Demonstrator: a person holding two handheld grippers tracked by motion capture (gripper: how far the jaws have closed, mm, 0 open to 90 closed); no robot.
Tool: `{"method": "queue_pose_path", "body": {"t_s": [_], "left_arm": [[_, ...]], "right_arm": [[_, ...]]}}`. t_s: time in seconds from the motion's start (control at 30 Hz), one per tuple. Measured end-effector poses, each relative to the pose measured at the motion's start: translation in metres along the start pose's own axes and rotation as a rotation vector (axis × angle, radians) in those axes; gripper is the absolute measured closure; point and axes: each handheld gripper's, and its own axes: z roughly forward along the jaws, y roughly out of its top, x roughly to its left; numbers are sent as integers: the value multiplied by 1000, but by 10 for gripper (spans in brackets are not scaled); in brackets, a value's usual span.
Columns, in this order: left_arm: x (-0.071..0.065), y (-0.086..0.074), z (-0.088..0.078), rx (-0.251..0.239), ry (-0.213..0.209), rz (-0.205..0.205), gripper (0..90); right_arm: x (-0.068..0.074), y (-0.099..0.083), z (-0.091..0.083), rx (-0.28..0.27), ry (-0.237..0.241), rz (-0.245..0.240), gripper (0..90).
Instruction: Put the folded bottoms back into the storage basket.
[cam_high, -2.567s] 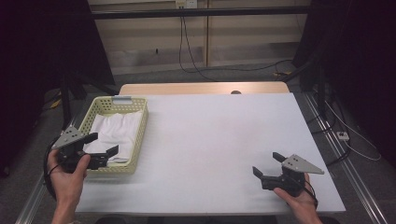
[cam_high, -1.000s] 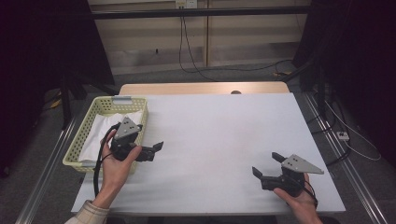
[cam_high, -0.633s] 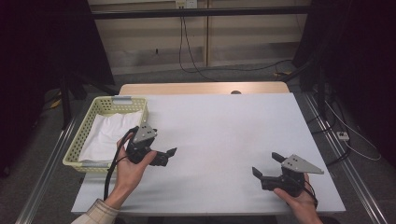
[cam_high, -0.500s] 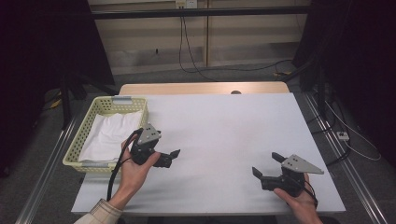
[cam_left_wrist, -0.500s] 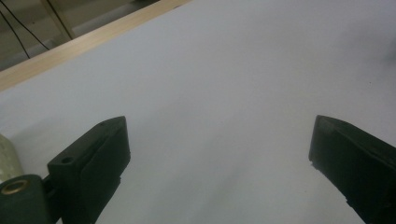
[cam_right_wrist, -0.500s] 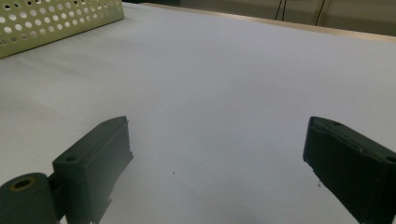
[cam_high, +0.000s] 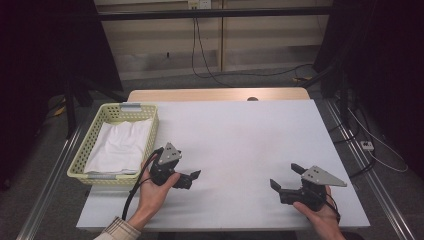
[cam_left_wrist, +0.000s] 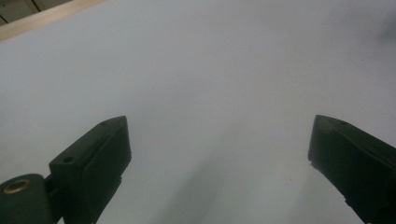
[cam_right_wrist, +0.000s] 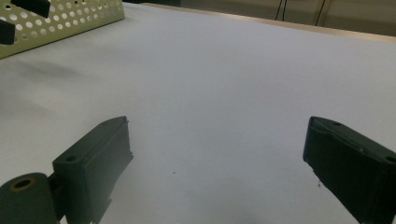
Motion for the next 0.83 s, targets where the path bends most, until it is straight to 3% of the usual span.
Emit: {"method": "queue_pose_path", "body": {"t_s": [0.47,0.63,0.83], "left_arm": [[3,-30,-9,-80,20,-80,55],[5,-35,-19,-121,63,-84,53],[6,-36,-18,-122,55,-102,51]], "right_arm": [[1,0,-1,-6,1,0,72],[1,0,-3,-10,2,-7,71],[1,0,-2,-16,1,12,70]]}}
